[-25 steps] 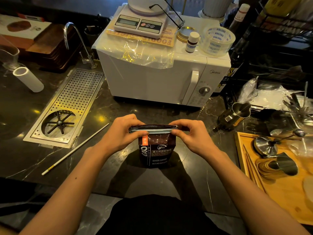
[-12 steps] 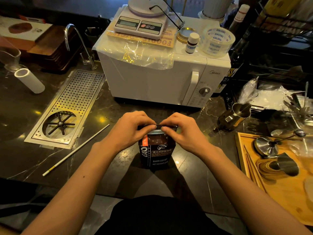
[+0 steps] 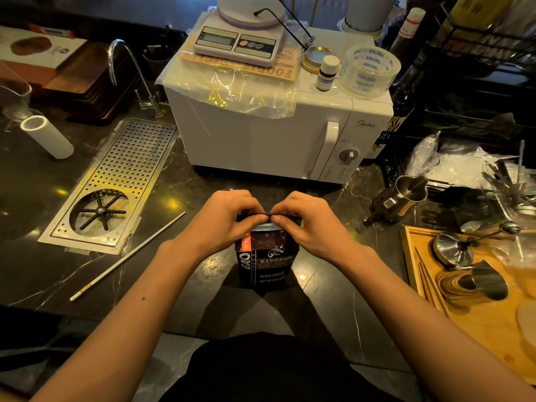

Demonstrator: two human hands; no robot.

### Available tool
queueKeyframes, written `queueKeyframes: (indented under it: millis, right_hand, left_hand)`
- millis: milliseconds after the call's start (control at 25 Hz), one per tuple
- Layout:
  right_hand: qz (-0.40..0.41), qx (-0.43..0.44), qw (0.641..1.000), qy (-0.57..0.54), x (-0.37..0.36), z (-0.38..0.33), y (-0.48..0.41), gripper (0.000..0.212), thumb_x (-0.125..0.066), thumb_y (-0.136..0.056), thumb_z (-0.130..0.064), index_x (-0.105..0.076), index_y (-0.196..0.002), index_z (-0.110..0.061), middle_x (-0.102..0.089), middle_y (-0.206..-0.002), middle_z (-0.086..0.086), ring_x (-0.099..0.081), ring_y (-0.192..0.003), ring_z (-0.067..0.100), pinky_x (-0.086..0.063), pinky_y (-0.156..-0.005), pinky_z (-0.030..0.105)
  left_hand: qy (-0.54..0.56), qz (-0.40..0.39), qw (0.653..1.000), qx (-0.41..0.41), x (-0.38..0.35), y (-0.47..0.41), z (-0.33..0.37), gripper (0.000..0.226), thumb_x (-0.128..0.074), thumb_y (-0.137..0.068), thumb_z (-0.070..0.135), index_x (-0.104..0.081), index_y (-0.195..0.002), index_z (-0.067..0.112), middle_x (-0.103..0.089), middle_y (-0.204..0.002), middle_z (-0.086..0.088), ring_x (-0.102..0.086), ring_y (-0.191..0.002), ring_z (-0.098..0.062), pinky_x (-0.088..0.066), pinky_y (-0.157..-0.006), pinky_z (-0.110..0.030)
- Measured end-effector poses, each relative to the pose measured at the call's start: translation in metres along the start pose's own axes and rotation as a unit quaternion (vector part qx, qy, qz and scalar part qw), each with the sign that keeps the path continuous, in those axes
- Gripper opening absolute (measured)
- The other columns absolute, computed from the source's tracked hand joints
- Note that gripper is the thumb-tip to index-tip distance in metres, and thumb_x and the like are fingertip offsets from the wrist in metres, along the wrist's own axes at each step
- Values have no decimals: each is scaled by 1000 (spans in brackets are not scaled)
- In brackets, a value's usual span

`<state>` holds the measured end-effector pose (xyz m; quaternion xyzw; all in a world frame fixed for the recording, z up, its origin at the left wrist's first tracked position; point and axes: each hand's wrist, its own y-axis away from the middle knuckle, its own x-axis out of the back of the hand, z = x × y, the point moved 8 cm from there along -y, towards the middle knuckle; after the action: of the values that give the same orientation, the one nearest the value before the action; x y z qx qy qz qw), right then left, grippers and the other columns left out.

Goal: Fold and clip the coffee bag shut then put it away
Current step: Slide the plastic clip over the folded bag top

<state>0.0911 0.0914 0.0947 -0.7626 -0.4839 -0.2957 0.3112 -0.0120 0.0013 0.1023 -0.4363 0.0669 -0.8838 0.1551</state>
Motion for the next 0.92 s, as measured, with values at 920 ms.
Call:
queueKeyframes:
  millis: [920]
  right_hand:
    - [34,-42,998,-28,12,12,4,2,-75,-83,-14,-74,-83,-12,-69,-78,-2,-63,-75,10,-49,-66,21]
  left_hand:
    - [29,2,999,30,14,12,-11,9,-77,-80,18,-78,-87,13,-70,-77,0,-64,-74,-9,-54,-65,-30]
